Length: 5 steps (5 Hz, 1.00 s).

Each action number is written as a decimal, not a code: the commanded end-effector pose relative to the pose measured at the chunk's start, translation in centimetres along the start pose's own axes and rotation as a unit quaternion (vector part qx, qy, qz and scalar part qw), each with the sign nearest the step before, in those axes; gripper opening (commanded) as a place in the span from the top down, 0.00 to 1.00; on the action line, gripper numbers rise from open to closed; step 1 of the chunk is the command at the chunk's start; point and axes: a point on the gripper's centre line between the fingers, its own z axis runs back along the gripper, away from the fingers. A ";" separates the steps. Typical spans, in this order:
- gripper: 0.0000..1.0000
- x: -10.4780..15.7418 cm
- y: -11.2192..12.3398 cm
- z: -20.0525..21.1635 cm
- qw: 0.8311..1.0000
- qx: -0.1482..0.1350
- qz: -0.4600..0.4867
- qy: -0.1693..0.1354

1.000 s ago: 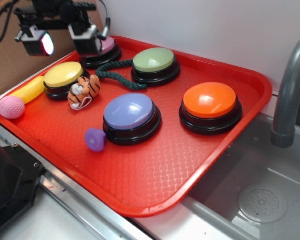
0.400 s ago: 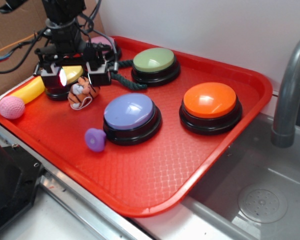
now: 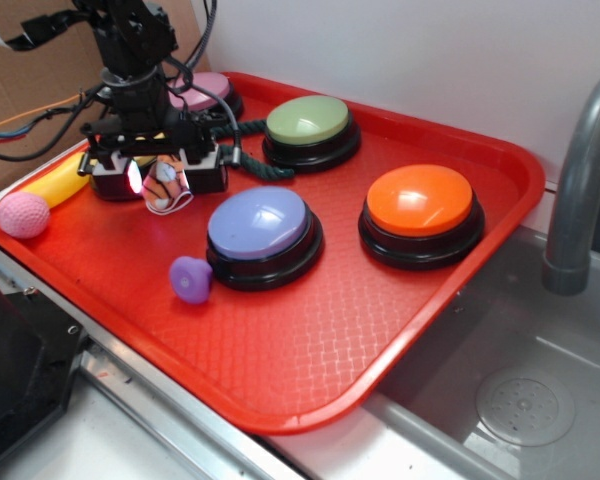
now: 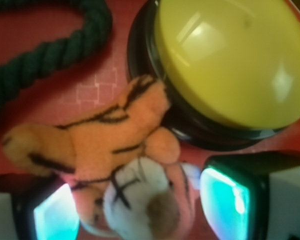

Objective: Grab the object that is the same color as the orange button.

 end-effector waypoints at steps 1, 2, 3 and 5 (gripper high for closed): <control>0.92 0.6 0.9 -0.8 0.999 -0.034 0.028 -0.010; 1.00 0.4 1.0 -0.7 0.998 -0.055 0.033 -0.008; 1.00 0.5 0.9 0.0 0.998 -0.059 0.011 -0.004; 1.00 0.5 0.4 6.0 0.987 -0.033 -0.149 0.047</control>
